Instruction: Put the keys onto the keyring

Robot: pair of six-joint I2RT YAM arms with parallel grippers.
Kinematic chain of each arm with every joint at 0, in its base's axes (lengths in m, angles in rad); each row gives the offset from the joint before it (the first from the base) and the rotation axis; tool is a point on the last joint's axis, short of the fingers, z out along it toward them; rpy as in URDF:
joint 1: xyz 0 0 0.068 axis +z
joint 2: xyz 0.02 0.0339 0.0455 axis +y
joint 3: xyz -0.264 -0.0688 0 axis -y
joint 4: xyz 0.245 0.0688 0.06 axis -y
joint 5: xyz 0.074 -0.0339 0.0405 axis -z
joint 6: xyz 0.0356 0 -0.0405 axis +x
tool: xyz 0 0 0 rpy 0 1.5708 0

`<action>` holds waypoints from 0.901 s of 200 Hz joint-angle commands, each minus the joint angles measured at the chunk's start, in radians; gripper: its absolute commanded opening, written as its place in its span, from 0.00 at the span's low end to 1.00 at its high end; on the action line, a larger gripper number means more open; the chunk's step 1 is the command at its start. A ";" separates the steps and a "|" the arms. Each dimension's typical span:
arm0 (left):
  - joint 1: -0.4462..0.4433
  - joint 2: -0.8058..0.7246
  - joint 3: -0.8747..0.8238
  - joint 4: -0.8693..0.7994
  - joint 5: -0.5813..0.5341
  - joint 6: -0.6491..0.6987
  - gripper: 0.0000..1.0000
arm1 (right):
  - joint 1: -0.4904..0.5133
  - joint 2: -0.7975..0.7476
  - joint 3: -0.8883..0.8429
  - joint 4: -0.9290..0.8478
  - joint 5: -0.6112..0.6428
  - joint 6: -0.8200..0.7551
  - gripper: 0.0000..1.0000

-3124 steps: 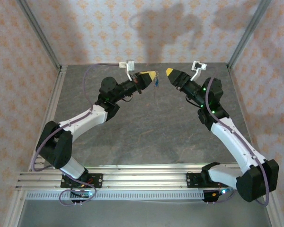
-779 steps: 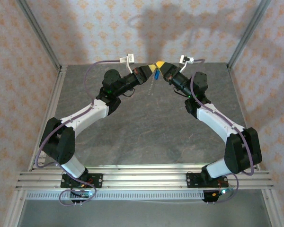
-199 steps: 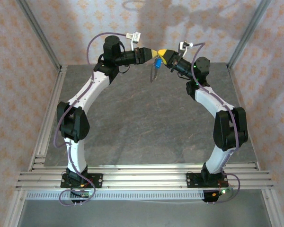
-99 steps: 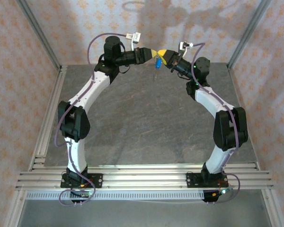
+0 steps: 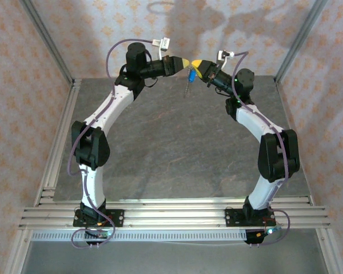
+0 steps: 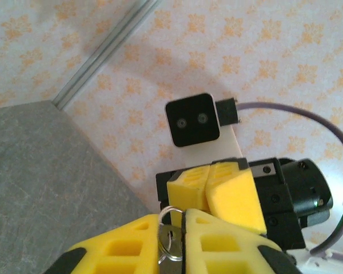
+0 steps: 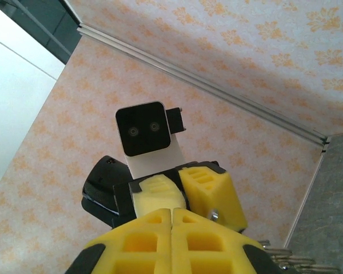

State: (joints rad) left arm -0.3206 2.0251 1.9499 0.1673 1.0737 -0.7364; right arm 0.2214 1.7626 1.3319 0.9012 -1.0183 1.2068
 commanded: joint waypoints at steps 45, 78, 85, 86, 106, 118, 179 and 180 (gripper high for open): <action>-0.070 -0.059 -0.030 0.041 0.022 0.037 0.00 | 0.018 -0.027 -0.018 -0.007 -0.020 -0.039 0.00; -0.072 -0.077 -0.044 0.043 0.026 0.041 0.10 | 0.019 -0.028 -0.009 -0.008 -0.020 -0.040 0.00; -0.072 -0.078 -0.045 0.046 0.030 0.039 0.13 | 0.019 -0.028 -0.009 -0.010 -0.019 -0.040 0.00; -0.073 -0.078 -0.045 0.045 0.030 0.039 0.13 | 0.018 -0.028 -0.009 -0.010 -0.020 -0.040 0.00; -0.072 -0.077 -0.045 0.051 0.046 0.037 0.15 | 0.018 -0.031 -0.014 -0.015 -0.019 -0.045 0.00; -0.072 -0.079 -0.045 0.055 0.056 0.035 0.16 | 0.018 -0.031 -0.016 -0.015 -0.019 -0.046 0.00; -0.072 -0.084 -0.027 0.025 0.119 0.057 0.17 | 0.018 -0.029 -0.016 -0.026 -0.019 -0.053 0.00; -0.072 -0.084 -0.025 0.023 0.119 0.058 0.17 | 0.018 -0.029 -0.016 -0.026 -0.019 -0.054 0.00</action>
State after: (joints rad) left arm -0.3416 2.0090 1.9072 0.1722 1.0676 -0.7055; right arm 0.2218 1.7588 1.3144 0.8673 -1.0222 1.1770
